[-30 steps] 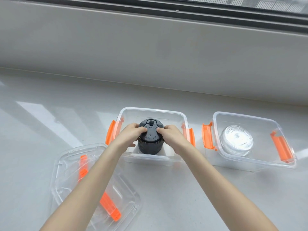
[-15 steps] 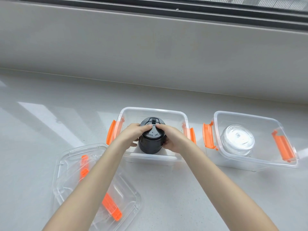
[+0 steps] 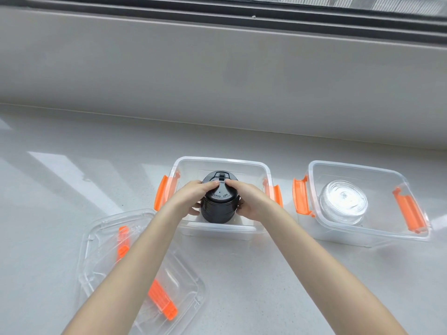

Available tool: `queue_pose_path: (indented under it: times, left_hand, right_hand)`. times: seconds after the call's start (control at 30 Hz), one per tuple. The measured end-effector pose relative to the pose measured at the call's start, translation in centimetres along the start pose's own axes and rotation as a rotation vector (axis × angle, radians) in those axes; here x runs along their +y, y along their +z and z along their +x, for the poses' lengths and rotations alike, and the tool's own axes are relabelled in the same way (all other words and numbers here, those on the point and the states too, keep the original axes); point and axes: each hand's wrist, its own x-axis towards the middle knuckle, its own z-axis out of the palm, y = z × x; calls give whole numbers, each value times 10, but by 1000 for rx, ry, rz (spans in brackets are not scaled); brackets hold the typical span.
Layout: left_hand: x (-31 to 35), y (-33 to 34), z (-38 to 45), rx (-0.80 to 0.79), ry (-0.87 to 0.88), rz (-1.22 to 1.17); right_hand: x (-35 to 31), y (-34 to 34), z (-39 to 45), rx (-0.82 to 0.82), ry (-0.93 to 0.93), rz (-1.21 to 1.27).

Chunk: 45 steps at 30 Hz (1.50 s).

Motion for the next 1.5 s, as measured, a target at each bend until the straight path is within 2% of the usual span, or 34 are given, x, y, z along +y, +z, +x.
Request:
queue_pose_path:
  times: [0.13, 0.2, 0.3, 0.37, 0.43, 0.47, 0.57, 0.67, 0.77, 0.9, 1.1, 1.23, 1.5]
  left_hand:
    - [5, 0, -8, 73, -20, -5]
    - [10, 4, -13, 121, 29, -8]
    - [26, 19, -29, 265, 219, 89]
    - [43, 37, -47, 366, 400, 111]
    - [60, 61, -63, 376, 531, 45]
    - [67, 73, -69, 312, 543, -13]
    - [85, 115, -80, 8, 465, -101]
    - [96, 159, -78, -161, 399, -109]
    - [105, 198, -66, -187, 337, -83]
    - [115, 231, -54, -205, 115, -207]
    - [119, 249, -35, -285, -146, -389]
    - [117, 252, -25, -280, -173, -416]
    - [113, 257, -14, -219, -146, -376]
  right_hand:
    - [-5, -5, -13, 63, -51, -160]
    - [-10, -11, -26, 54, -138, -224]
    - [-25, -29, -52, 30, -299, -285]
    - [-34, -47, -71, 60, -411, -237]
    - [-42, -71, -89, 162, -513, -225]
    - [-44, -84, -96, 203, -551, -225]
    - [-42, -130, -111, 303, -581, -239]
    - [-34, -176, -116, 411, -557, -235]
    - [-21, -219, -111, 500, -488, -226]
    - [-4, -254, -95, 578, -384, -303]
    - [3, -271, -69, 443, -252, -400]
    - [4, -271, -61, 377, -247, -499]
    - [12, -285, -65, 376, -278, -692]
